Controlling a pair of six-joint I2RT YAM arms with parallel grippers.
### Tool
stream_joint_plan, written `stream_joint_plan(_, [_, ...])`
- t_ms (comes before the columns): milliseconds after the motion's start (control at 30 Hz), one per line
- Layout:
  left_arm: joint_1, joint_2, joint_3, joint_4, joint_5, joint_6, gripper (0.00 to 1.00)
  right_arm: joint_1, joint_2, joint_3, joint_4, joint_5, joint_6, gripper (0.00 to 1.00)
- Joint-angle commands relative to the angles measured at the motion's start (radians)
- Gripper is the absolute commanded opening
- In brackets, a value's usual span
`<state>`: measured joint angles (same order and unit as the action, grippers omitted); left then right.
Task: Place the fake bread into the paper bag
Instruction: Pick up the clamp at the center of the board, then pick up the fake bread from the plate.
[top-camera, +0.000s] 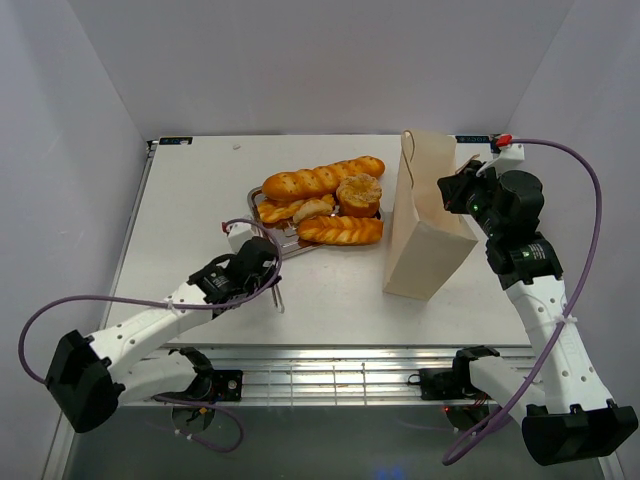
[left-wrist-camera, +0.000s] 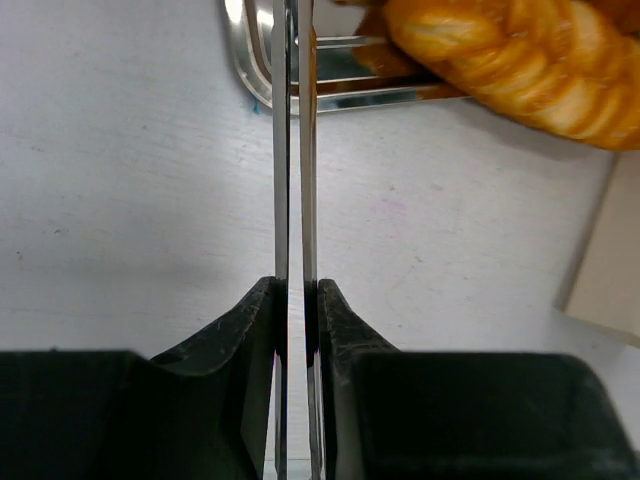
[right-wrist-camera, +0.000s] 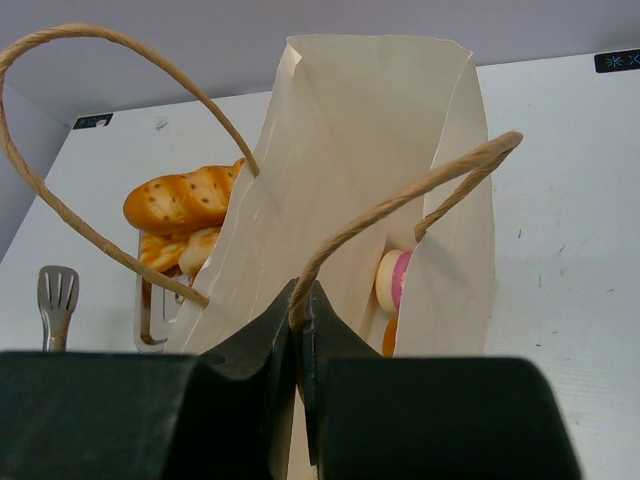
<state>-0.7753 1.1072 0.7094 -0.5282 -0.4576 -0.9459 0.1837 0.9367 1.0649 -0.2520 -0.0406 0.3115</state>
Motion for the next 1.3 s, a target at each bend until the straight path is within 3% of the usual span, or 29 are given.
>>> stream_joint_plan(0, [0.001, -0.098, 0.079, -0.015, 0.039, 0.079, 0.11, 0.000, -0.016, 0.018, 0.003, 0.002, 0.001, 0.08])
stream_joint_plan(167, [0.073, -0.122, 0.150, 0.013, 0.183, 0.165, 0.06, 0.002, -0.013, 0.026, -0.001, -0.002, 0.001, 0.08])
stream_joint_plan(367, [0.401, -0.142, 0.113, 0.172, 0.699, 0.265, 0.06, 0.002, -0.013, 0.032, -0.004, 0.004, -0.002, 0.08])
stream_joint_plan(400, [0.451, -0.136, 0.090, 0.194, 0.858, 0.265, 0.06, 0.002, -0.012, 0.033, -0.006, 0.004, -0.003, 0.08])
stream_joint_plan(433, [0.550, -0.127, 0.073, 0.221, 0.941, 0.247, 0.06, 0.002, -0.013, 0.033, -0.009, 0.007, -0.005, 0.08])
stream_joint_plan(567, [0.724, -0.132, -0.071, 0.481, 1.270, 0.112, 0.14, 0.002, -0.015, 0.038, -0.013, 0.013, -0.014, 0.08])
stream_joint_plan(733, [0.812, -0.158, -0.175, 0.568, 1.360, 0.067, 0.24, 0.002, -0.009, 0.044, -0.018, 0.022, -0.025, 0.08])
stream_joint_plan(967, [0.840, -0.172, -0.251, 0.677, 1.422, 0.012, 0.38, 0.002, 0.001, 0.046, -0.013, 0.015, -0.025, 0.08])
stream_joint_plan(1267, [0.866, -0.130, -0.321, 0.772, 1.465, -0.050, 0.46, 0.000, 0.005, 0.046, -0.016, 0.021, -0.038, 0.08])
